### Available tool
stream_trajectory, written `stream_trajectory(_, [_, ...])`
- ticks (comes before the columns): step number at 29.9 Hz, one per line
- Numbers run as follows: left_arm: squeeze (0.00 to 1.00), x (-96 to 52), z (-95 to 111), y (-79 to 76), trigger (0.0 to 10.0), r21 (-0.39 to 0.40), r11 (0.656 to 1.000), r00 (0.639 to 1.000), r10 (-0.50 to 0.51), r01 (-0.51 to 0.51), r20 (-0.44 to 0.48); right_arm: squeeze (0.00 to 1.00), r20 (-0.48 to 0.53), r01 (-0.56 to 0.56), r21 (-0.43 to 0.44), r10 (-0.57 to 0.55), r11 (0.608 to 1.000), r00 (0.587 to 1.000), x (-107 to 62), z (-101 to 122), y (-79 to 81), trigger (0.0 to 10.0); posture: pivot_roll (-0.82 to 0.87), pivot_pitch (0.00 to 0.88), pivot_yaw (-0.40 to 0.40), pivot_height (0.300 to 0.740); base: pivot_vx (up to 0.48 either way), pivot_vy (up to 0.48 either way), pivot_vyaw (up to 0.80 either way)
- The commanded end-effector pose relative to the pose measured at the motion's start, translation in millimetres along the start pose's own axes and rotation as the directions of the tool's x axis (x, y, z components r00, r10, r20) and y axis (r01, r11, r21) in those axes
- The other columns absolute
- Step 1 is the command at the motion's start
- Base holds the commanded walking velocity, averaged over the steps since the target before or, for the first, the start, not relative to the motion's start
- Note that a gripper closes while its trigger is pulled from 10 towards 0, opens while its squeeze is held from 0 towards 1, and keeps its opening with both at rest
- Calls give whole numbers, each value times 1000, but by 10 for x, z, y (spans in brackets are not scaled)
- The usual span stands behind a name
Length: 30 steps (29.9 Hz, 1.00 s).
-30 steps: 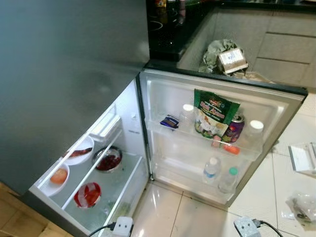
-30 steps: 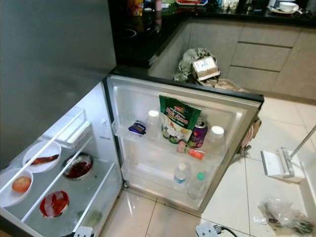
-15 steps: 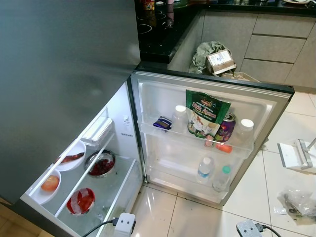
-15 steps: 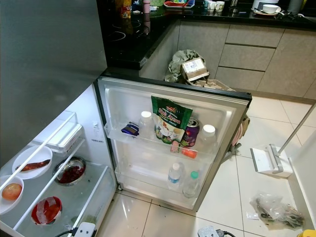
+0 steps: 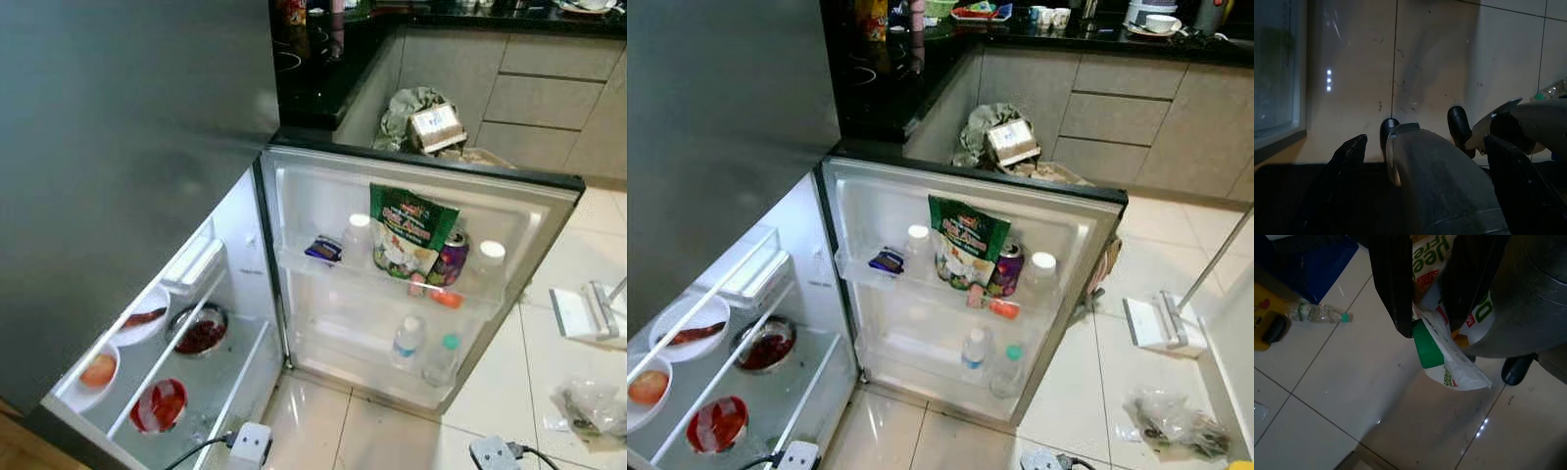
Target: Restocking fridge
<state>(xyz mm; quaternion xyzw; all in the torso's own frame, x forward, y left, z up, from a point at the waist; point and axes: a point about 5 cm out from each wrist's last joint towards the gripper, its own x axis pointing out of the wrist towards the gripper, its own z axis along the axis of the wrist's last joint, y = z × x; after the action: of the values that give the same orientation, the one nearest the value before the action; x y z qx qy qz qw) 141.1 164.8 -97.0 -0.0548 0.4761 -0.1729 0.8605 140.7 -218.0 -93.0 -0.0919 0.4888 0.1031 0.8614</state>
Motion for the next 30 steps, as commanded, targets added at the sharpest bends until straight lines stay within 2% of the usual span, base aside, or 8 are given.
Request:
stream_trajectory(1, [0,7,-3,-22,10000,17,1000,1000,-13,13,-5,0,11,-3,13,3,1000,1000,-1,9,-1,10000,-32,0,-32,740,270,0,0])
stream_trajectory(16, [0,17,8,-44,10000,26,999,1000,-24,24,-2,0,15,-8,11,8,1000,1000,3,18,8,10000,-33,0,-32,740,273,0,0])
stream_trajectory(19, [0,25,20,-65,10000,7,999,999,-42,42,6,0,11,-9,10,9,1000,1000,1,7,12,10000,-29,0,-34,740,0,0,0])
stream_trajectory(22, [0,27,18,-73,10000,21,998,998,-57,57,-3,0,10,-10,9,10,1000,1000,0,3,13,10000,-29,0,-34,740,0,0,0])
stream_trajectory(25, [0,23,2,-76,10000,50,996,997,-68,69,-22,0,10,-13,7,13,1000,1000,-1,0,15,10000,-29,0,-33,740,0,-454,0])
stream_trajectory(30, [0,18,-9,-69,10000,47,997,998,-65,66,-23,0,15,-16,5,16,1000,1000,0,11,11,10000,-31,0,-30,740,0,-477,0])
